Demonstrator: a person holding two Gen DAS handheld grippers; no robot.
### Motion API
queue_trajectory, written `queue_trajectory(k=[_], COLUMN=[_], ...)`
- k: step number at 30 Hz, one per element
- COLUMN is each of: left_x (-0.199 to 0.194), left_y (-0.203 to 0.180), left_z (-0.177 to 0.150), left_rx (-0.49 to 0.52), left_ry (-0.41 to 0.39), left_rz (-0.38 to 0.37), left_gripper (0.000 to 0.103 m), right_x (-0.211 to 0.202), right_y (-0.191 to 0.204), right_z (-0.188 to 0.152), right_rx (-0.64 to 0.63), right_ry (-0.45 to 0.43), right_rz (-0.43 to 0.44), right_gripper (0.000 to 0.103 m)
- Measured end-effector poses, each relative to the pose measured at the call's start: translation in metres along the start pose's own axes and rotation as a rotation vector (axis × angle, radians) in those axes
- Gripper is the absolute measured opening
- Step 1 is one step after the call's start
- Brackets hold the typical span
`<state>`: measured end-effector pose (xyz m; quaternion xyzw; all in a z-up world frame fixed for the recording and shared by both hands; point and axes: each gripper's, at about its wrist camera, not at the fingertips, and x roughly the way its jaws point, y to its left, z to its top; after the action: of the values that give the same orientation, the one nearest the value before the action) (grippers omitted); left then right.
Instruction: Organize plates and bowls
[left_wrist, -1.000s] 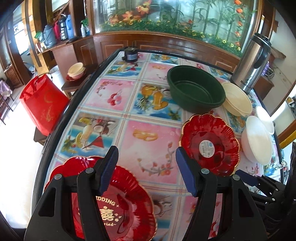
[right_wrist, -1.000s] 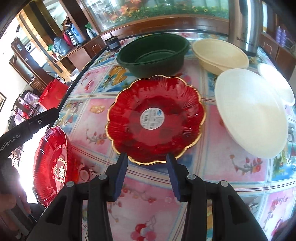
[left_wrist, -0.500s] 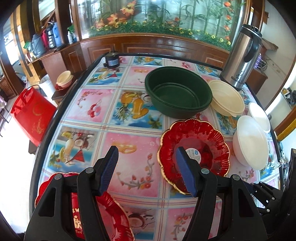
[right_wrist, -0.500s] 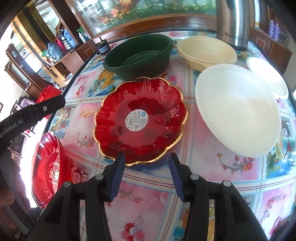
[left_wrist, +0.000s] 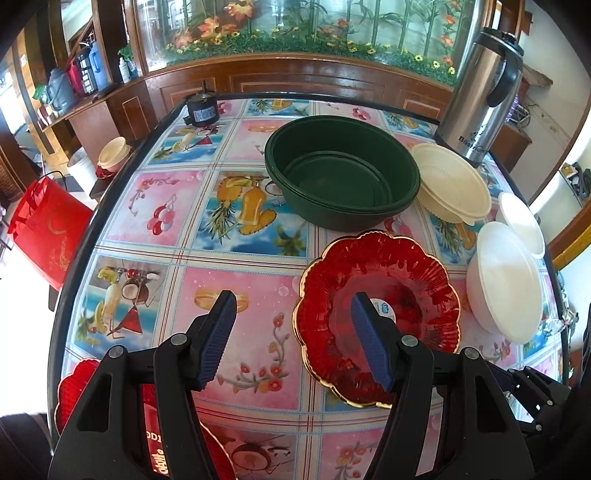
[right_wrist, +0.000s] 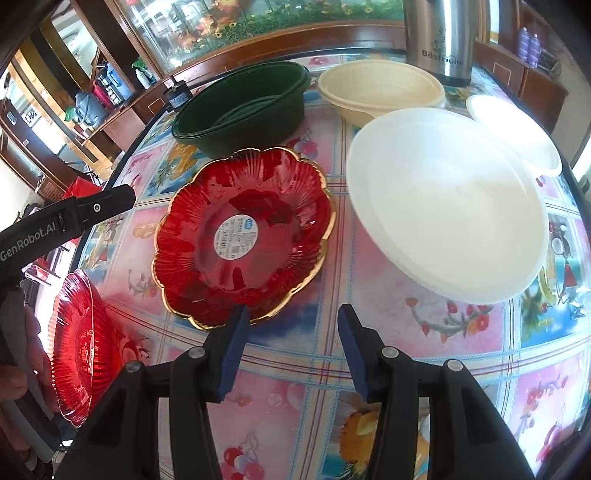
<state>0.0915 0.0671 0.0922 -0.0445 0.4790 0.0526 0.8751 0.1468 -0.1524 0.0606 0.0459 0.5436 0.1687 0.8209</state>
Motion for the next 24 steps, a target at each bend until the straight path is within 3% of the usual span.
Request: queue_trajectory(k=[13, 18, 24], left_x=[0.028, 0.039, 0.048], left_y=[-0.007, -0.007, -0.004], left_z=[0.008, 0.007, 0.007], left_rx=[-0.029, -0.033, -0.039], left_ry=[0.077, 0.114, 0.141], left_rz=[0.036, 0.03, 0.016], left_gripper=[0.065, 0.065, 0.065], right_x=[0.011, 0.019, 0.024], right_y=[-0.035, -0.03, -0.025], right_z=[0.031, 0.035, 0.037], right_rx=[0.015, 0.033, 0.055], right_ry=[0.02, 0.066, 0.071], right_rz=[0.006, 0.086, 0.1], right_gripper=[0.054, 0.053, 0.053])
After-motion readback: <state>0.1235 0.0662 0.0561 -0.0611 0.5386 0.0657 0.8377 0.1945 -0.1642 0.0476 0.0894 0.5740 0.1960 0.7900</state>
